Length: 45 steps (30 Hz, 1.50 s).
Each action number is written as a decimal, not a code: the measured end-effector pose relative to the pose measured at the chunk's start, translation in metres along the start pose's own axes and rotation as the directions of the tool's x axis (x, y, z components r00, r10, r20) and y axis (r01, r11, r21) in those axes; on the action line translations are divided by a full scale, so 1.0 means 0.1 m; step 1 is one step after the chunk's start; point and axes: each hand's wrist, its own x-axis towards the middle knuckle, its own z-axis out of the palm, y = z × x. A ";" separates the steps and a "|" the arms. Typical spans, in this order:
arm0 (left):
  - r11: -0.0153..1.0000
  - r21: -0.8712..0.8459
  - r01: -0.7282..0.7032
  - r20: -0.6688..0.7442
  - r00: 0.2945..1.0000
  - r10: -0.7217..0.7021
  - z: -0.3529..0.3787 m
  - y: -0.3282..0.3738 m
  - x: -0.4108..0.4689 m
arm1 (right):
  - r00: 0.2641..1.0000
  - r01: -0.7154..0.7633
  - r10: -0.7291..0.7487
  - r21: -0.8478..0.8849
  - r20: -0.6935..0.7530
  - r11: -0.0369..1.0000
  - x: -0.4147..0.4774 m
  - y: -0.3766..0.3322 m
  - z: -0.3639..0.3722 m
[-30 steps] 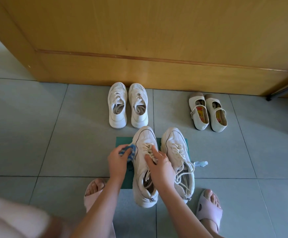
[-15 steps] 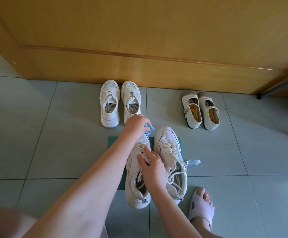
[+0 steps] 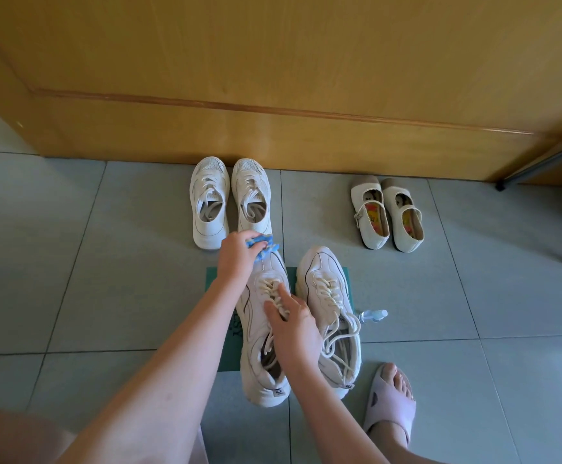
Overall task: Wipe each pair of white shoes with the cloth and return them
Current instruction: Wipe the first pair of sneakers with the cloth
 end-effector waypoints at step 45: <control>0.689 -0.594 0.415 0.009 0.860 -0.511 -0.04 -0.42 -1.89 | 0.987 0.156 -0.135 -0.316 0.087 0.936 -0.13 -0.09 -0.11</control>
